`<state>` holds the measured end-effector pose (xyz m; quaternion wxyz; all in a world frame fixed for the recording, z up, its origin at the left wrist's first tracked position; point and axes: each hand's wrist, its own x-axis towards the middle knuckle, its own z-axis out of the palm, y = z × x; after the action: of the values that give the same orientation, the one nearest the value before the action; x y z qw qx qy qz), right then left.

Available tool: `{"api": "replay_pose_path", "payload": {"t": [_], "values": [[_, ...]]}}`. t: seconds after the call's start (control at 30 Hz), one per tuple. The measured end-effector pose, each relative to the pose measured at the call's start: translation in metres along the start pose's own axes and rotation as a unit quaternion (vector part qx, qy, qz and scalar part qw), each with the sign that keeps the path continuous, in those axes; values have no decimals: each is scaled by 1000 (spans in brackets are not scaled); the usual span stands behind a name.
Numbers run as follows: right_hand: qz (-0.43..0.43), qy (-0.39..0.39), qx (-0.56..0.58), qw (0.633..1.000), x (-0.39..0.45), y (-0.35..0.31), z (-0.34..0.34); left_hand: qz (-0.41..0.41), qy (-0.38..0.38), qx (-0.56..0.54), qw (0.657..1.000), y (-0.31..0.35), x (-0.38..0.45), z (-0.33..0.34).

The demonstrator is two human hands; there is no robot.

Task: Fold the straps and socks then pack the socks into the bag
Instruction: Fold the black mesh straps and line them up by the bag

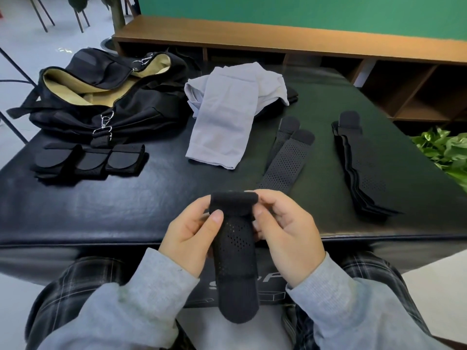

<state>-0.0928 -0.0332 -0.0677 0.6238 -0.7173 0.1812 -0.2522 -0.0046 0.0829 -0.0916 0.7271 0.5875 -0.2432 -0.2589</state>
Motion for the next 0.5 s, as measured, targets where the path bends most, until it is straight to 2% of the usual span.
{"api": "replay_pose_path", "payload": {"t": [0.13, 0.3, 0.5], "values": [[20, -2, 39, 999, 0, -2, -2, -1, 8, -21, 1000, 1, 2, -2], [-35, 5, -22, 999, 3, 2, -2, -43, -3, -87, 995, 7, 1, 0], [-58, 10, -8, 998, 4, 6, -2, -78, -19, -142, 987, 8, 3, -3]]}}
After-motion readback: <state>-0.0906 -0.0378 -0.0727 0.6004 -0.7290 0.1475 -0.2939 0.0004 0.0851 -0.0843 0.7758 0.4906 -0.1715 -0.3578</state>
